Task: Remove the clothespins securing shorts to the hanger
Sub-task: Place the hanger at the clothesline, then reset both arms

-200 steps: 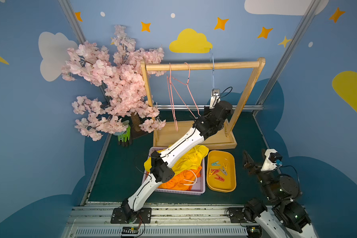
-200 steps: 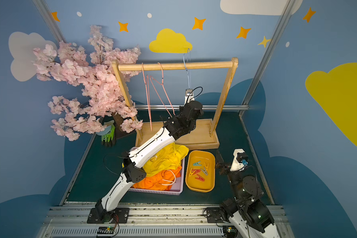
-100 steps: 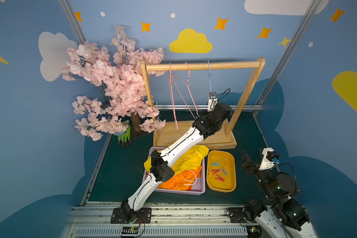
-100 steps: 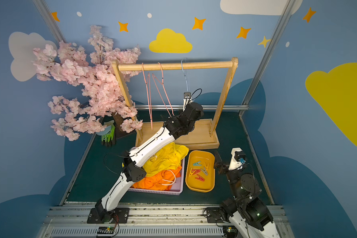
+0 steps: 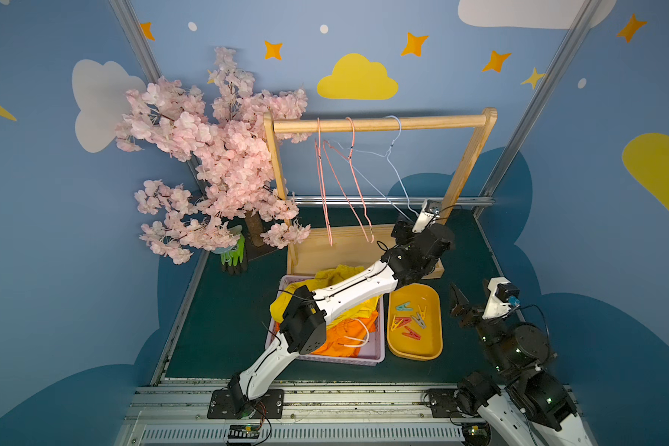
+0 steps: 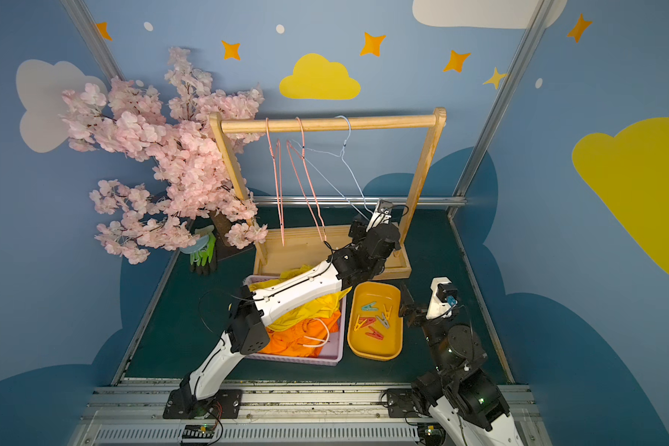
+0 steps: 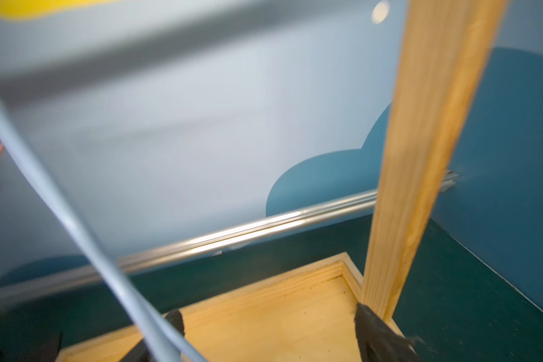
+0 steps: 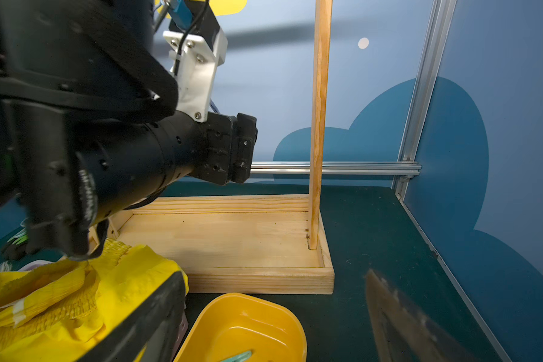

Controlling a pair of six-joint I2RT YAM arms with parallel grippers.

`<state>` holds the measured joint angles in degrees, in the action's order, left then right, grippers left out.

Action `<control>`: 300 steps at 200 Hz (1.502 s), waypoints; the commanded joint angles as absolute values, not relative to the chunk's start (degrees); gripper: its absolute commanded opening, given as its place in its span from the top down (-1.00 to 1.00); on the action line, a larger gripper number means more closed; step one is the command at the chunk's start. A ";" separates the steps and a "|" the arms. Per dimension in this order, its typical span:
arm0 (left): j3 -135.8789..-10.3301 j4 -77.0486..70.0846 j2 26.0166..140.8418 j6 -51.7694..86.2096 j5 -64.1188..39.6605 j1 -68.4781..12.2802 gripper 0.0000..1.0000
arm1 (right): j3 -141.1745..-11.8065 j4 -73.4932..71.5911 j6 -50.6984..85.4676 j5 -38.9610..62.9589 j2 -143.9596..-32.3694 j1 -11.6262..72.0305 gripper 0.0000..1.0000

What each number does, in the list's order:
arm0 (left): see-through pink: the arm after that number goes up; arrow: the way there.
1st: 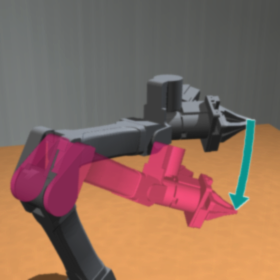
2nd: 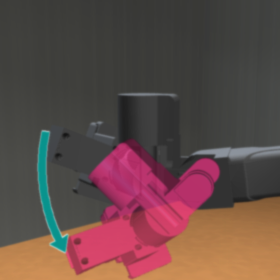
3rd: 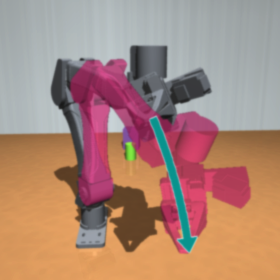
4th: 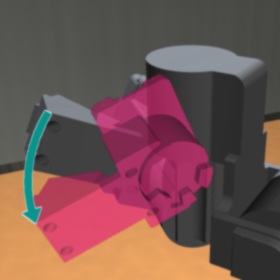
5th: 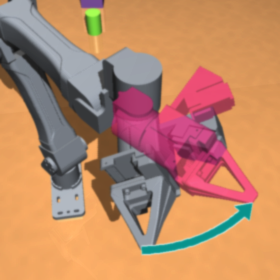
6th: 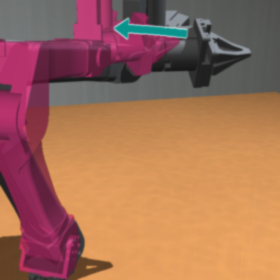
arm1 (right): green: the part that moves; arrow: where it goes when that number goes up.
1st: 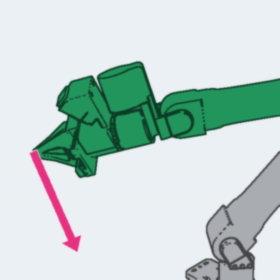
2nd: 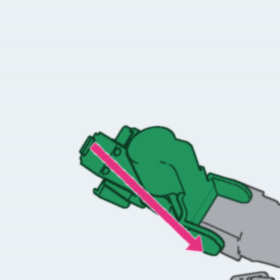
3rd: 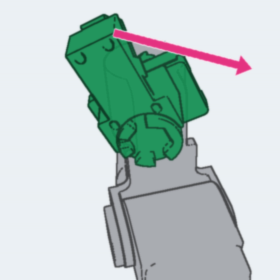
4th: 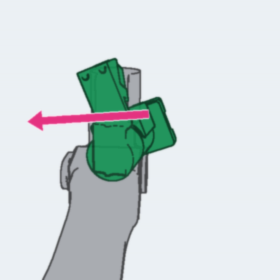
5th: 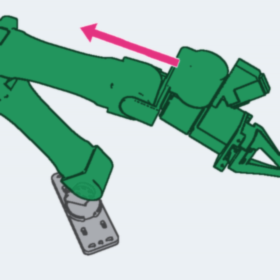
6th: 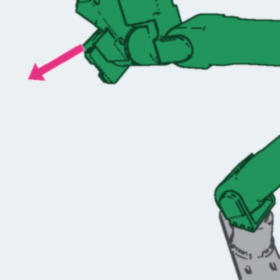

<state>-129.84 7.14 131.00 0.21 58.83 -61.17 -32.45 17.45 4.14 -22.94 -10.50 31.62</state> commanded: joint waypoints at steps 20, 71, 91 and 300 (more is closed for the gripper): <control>-115.80 -14.10 118.73 -13.89 60.40 -63.72 -0.79 | -32.16 18.26 4.49 -23.57 -8.44 31.61 -0.79; -80.07 -31.89 97.74 -17.32 42.37 -67.50 -0.99 | -32.53 20.48 4.83 -24.97 -9.45 31.63 -0.80; -69.04 -34.30 89.64 -14.99 34.59 -67.41 -0.99 | -31.96 19.34 6.23 -25.94 -11.64 31.64 -0.80; -2.41 -46.00 33.65 -8.97 37.21 -27.48 -0.99 | -18.96 -14.71 7.61 -22.19 -55.00 6.43 -0.79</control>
<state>-7.20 -41.85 35.62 -16.29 37.76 -37.60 -19.70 -7.33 12.86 -23.33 -50.65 6.79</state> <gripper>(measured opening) 0.997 0.897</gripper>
